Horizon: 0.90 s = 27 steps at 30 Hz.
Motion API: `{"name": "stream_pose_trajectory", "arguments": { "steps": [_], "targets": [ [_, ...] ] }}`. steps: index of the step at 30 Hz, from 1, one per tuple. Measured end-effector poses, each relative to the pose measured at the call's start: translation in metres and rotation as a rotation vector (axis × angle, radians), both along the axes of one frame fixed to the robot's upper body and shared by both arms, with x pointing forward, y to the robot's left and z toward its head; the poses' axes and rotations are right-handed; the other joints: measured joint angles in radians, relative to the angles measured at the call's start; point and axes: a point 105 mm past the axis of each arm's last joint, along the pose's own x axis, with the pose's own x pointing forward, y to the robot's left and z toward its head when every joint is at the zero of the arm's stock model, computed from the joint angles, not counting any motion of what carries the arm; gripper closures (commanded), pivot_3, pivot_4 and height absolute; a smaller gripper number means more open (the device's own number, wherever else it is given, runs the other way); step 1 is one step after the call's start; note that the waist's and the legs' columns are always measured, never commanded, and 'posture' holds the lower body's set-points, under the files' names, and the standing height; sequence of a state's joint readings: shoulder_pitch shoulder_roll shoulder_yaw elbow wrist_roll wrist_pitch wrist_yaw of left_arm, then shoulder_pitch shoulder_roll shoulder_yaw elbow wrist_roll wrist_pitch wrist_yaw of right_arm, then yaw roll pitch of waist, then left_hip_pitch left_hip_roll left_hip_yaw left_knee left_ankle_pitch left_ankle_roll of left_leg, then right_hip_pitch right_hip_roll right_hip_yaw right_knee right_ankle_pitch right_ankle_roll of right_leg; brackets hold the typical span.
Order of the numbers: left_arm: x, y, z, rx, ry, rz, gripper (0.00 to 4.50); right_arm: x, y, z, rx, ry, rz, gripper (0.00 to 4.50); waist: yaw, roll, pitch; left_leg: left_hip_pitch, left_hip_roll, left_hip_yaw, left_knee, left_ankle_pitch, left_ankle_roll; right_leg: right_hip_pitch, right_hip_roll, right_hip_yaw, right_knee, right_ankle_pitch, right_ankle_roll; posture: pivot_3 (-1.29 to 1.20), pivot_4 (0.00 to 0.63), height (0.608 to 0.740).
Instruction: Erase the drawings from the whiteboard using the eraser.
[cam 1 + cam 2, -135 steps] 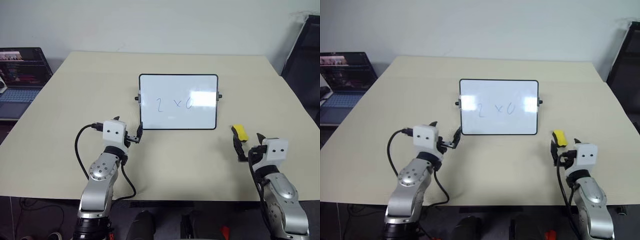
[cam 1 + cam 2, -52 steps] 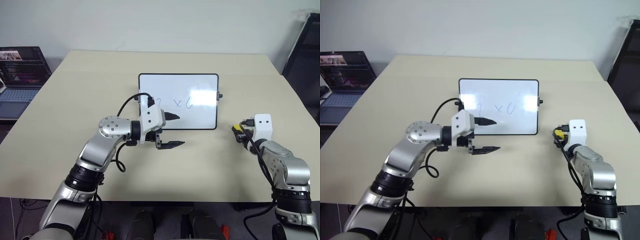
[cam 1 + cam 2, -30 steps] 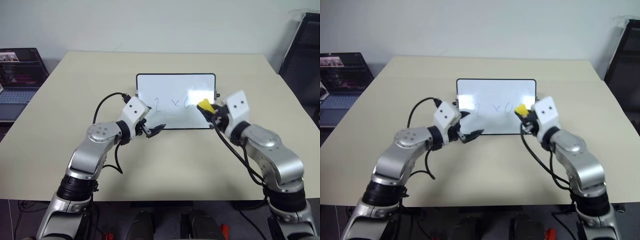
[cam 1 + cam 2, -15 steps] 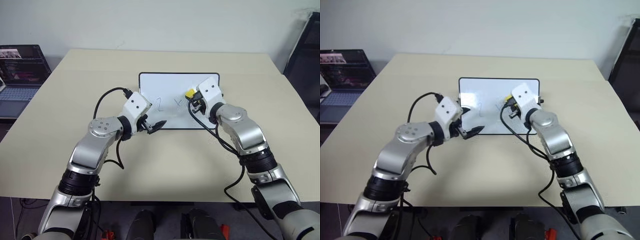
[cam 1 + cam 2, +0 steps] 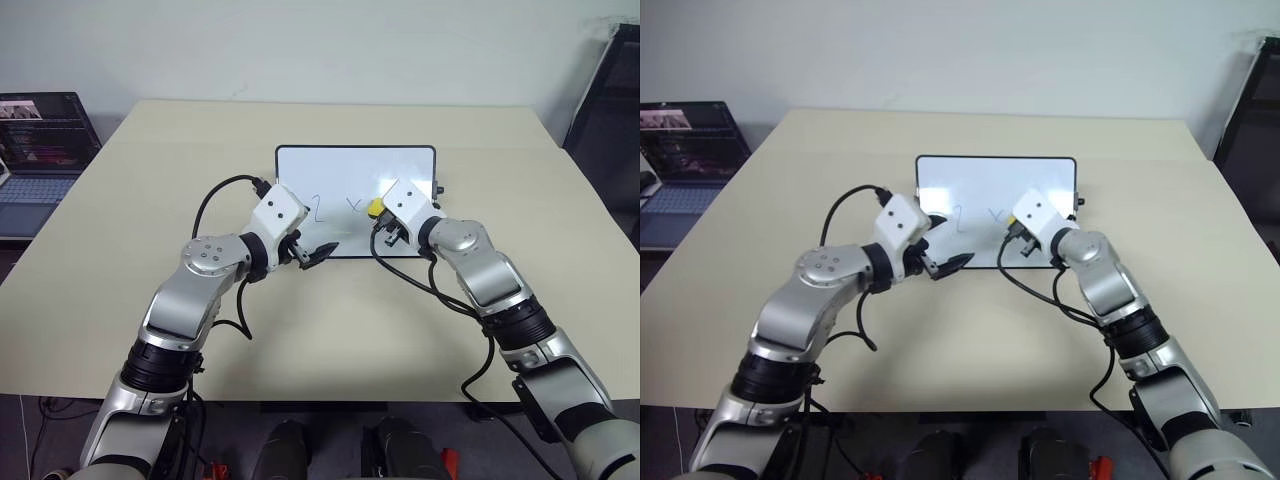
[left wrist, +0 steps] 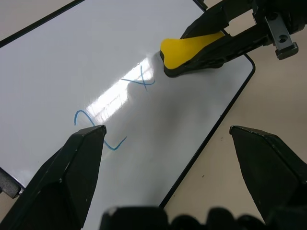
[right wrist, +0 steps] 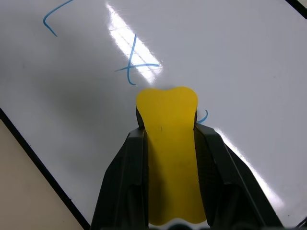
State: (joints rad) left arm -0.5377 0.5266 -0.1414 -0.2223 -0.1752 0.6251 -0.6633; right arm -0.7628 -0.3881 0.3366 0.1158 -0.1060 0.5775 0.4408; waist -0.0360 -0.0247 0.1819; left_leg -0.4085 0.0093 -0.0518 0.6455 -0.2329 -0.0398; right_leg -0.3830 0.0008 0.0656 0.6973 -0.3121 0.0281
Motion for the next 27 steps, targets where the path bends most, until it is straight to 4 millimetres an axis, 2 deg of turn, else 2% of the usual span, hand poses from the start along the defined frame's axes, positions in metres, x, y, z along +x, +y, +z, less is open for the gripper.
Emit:
{"name": "stream_pose_trajectory", "arguments": {
  "steps": [3, 7, 11, 18, 23, 27],
  "targets": [
    [0.000, 0.000, 0.000, 0.000, -0.001, -0.003, 0.00, 0.005, -0.002, 0.004, 0.003, -0.038, -0.025, 3.52, 0.000, 0.000, 0.000, 0.000, 0.000, 0.000, 0.000, 0.000, 0.000, 0.000, 0.000, 0.000, 0.000, 0.000, 0.000, 0.00, 0.150, 0.740],
    [0.000, 0.000, 0.000, 0.000, -0.004, -0.006, 0.00, 0.015, -0.014, 0.019, 0.007, -0.096, -0.086, 3.52, 0.001, 0.000, 0.000, 0.000, 0.000, 0.000, 0.000, 0.000, 0.000, 0.000, 0.000, 0.000, 0.000, 0.000, 0.000, 0.00, 0.150, 0.740],
    [0.000, -0.001, 0.001, 0.000, -0.010, -0.010, 0.00, 0.012, -0.013, 0.015, -0.005, -0.074, -0.056, 3.52, 0.001, 0.000, 0.000, 0.000, 0.000, 0.001, 0.000, 0.000, 0.000, 0.000, 0.000, 0.000, 0.000, 0.000, 0.000, 0.00, 0.150, 0.740],
    [-0.001, -0.001, 0.001, 0.000, -0.013, -0.012, 0.00, -0.006, -0.012, -0.009, -0.093, 0.041, 0.048, 3.52, -0.004, 0.000, 0.000, 0.000, 0.000, 0.000, 0.000, 0.000, 0.000, 0.000, 0.000, 0.000, 0.001, 0.000, 0.000, 0.00, 0.150, 0.740],
    [-0.001, -0.001, 0.001, -0.001, -0.014, -0.015, 0.00, 0.000, -0.011, -0.003, -0.090, -0.020, 0.009, 3.52, -0.006, 0.000, 0.000, 0.001, 0.000, 0.001, 0.001, 0.000, 0.000, 0.000, 0.000, 0.000, 0.001, 0.000, 0.000, 0.00, 0.150, 0.740],
    [-0.003, 0.001, -0.007, -0.001, 0.007, -0.009, 0.00, 0.008, -0.020, 0.008, -0.086, -0.074, -0.051, 3.52, -0.004, 0.000, 0.000, 0.001, 0.000, 0.000, 0.000, 0.000, 0.000, 0.000, 0.000, 0.000, 0.001, 0.000, 0.000, 0.00, 0.150, 0.740]
  ]
}}
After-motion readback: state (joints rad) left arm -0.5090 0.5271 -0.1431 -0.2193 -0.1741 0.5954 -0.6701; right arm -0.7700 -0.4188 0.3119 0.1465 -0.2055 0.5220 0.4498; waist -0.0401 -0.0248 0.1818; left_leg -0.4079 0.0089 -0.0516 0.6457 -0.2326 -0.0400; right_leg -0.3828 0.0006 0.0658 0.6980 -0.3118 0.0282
